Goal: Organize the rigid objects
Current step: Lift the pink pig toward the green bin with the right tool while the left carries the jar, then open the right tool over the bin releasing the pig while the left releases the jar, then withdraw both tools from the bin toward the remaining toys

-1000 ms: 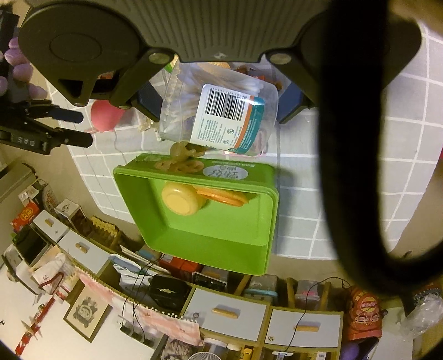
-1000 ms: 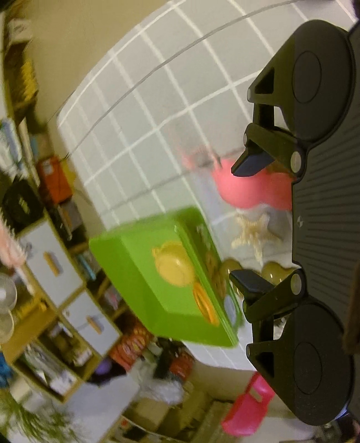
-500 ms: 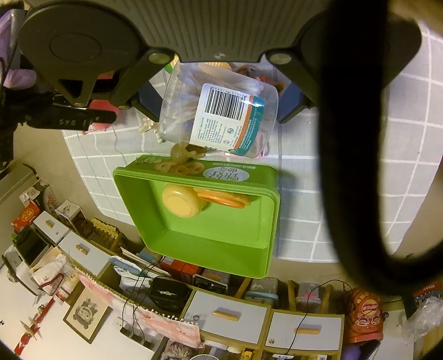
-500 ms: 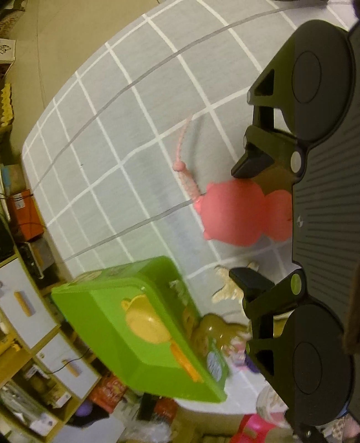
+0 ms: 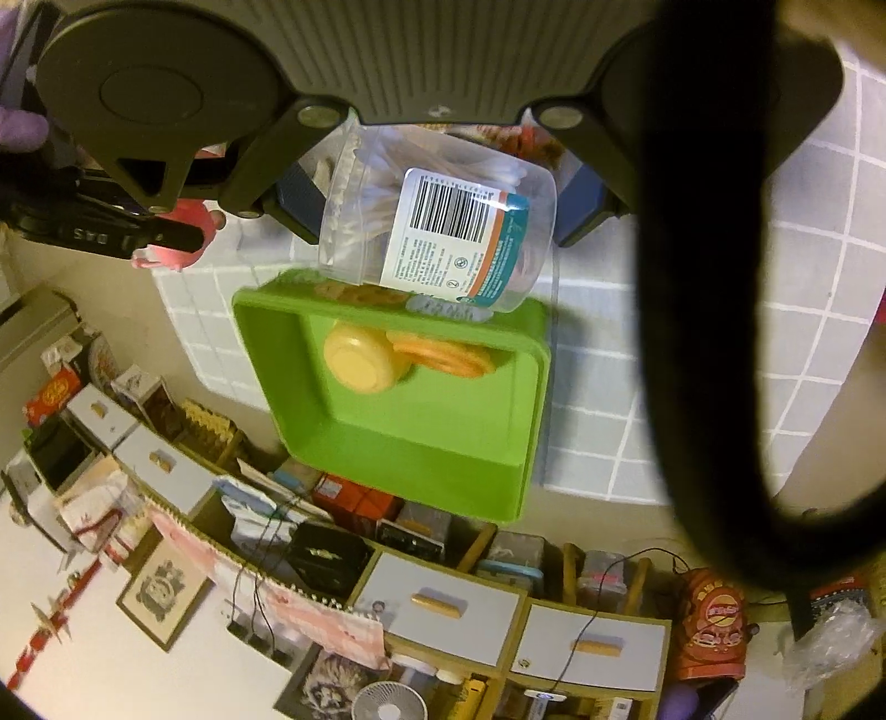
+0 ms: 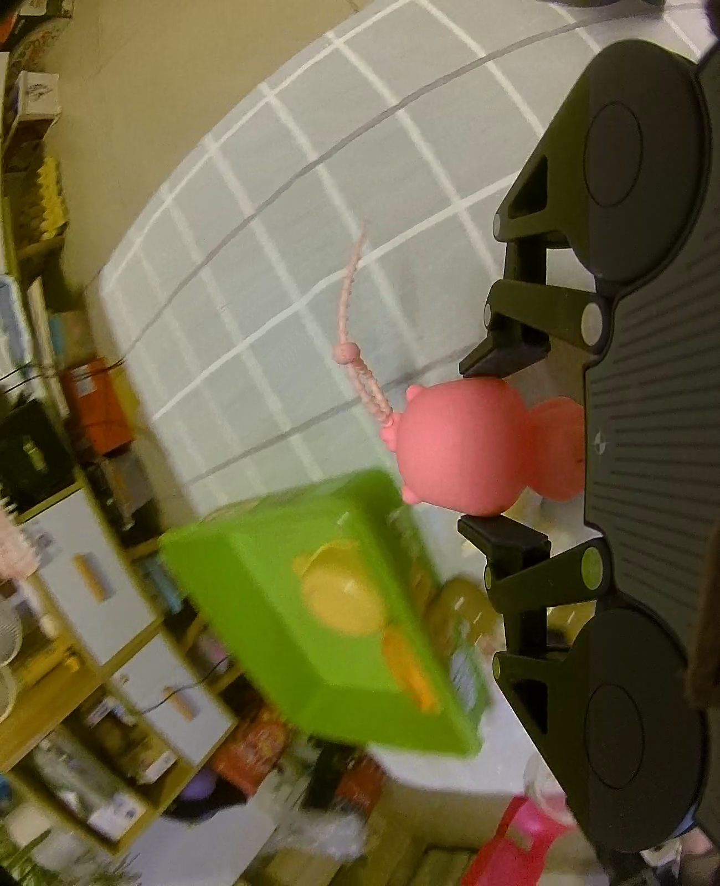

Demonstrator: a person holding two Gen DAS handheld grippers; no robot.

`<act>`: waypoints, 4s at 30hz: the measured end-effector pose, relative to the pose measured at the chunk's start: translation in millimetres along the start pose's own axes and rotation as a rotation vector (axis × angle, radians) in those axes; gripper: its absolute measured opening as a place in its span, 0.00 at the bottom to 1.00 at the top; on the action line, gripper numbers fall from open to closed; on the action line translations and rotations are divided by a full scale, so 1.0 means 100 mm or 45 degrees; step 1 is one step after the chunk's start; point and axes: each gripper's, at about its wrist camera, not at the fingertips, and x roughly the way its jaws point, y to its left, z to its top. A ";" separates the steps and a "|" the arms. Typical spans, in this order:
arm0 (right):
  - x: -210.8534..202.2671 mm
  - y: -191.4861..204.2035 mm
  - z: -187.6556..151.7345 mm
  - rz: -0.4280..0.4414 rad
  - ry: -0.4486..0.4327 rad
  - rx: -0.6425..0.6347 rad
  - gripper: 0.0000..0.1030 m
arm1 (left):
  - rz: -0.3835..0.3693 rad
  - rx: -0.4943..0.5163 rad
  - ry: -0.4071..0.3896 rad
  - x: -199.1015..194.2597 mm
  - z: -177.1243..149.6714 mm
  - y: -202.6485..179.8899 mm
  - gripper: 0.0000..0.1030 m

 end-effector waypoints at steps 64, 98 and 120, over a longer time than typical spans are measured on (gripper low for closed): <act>-0.13 0.41 0.30 0.100 -0.286 -0.283 0.82 | 0.140 0.115 -0.205 0.52 0.45 -0.19 0.70; -0.20 0.25 -0.36 -0.065 -0.158 -0.549 0.97 | 0.091 0.285 -0.152 0.06 -0.47 0.26 0.71; 0.15 0.50 -1.47 0.247 -0.134 -1.003 0.98 | -0.130 0.421 -0.153 0.34 -0.89 0.54 0.71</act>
